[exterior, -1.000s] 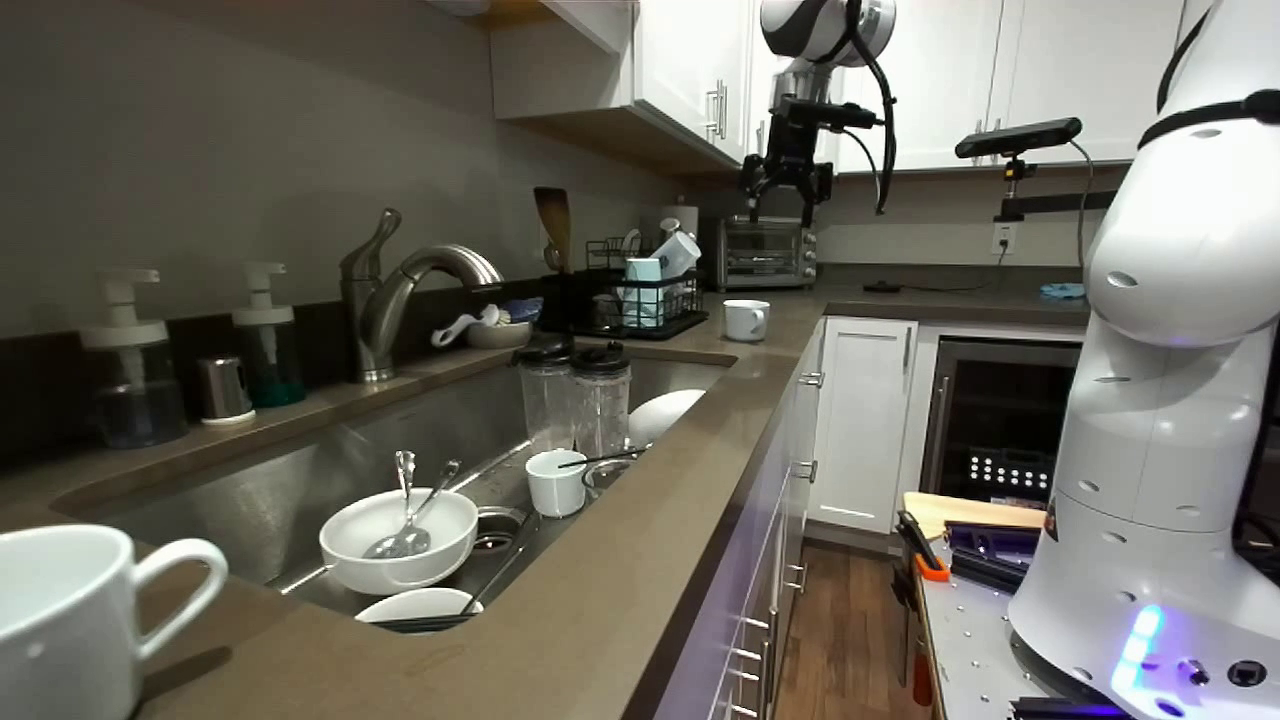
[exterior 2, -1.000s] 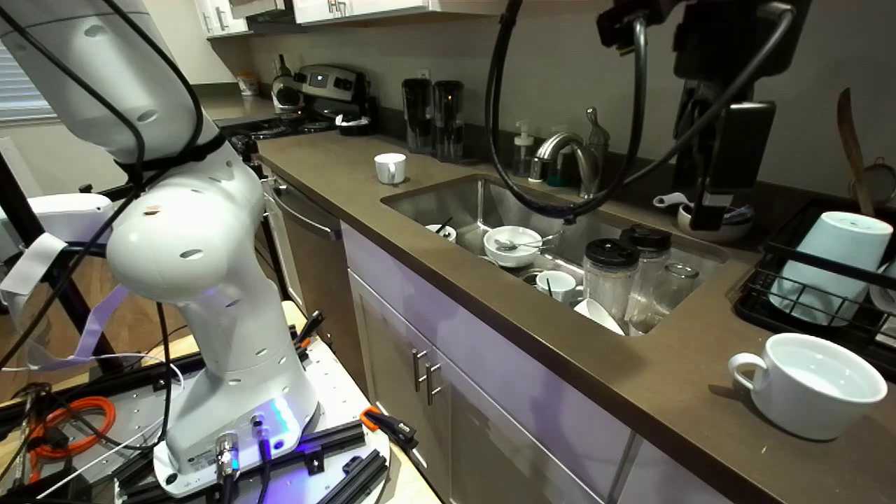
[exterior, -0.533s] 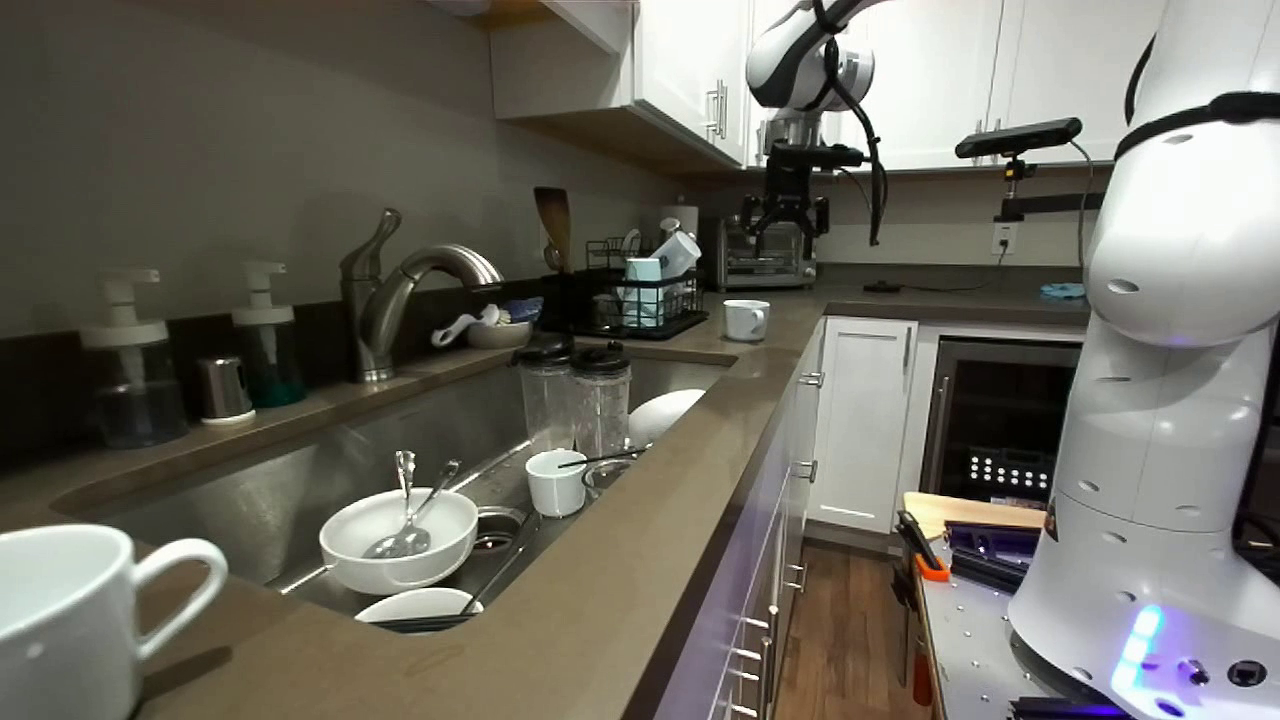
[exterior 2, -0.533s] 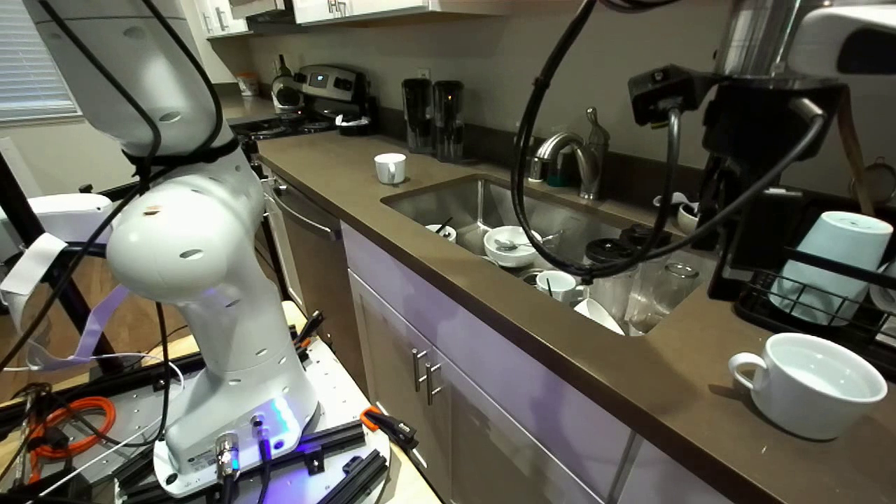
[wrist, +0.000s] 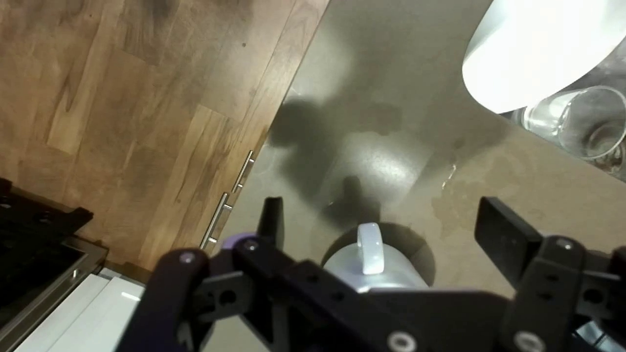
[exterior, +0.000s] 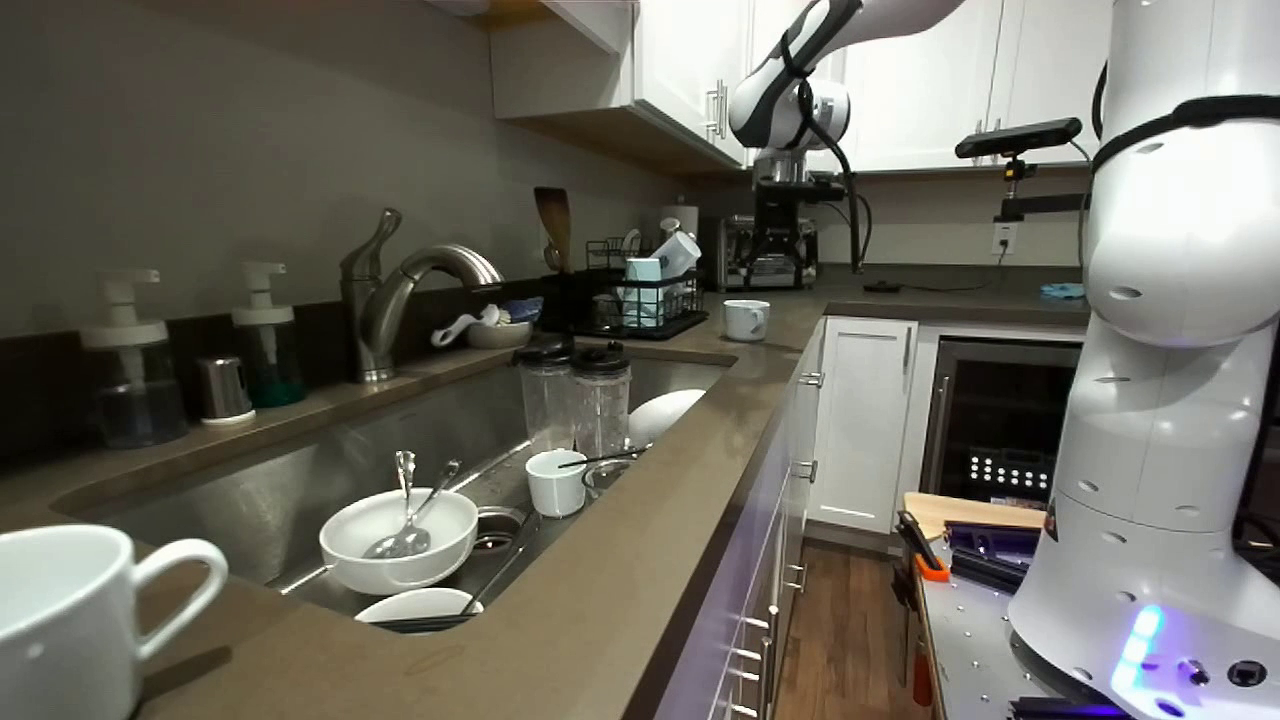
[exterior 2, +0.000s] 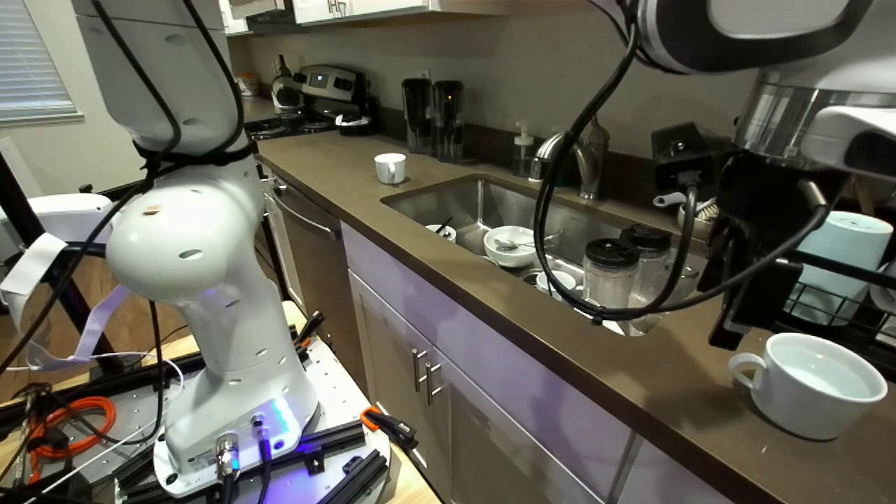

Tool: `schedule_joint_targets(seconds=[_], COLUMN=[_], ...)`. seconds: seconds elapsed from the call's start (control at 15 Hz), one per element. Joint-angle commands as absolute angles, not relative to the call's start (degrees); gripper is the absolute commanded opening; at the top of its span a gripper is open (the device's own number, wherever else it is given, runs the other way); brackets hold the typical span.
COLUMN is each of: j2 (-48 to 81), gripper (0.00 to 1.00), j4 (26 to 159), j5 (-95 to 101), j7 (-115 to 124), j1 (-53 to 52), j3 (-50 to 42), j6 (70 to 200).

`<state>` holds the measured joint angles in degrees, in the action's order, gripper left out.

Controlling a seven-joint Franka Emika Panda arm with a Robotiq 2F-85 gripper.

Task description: Pour the water in the white cup on the right into the sink then place it on the left

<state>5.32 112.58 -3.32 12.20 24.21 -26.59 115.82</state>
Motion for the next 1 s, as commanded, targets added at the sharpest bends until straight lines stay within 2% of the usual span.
schedule_joint_targets(seconds=[0.0,0.93], j2=[10.55,20.46], gripper=[1.00,1.00], j4=[108.72,100.89], j5=[-6.48,-9.26], j7=[8.65,2.32], j1=[25.68,29.32], j3=[-25.99,-23.16], j6=[116.52,119.38])
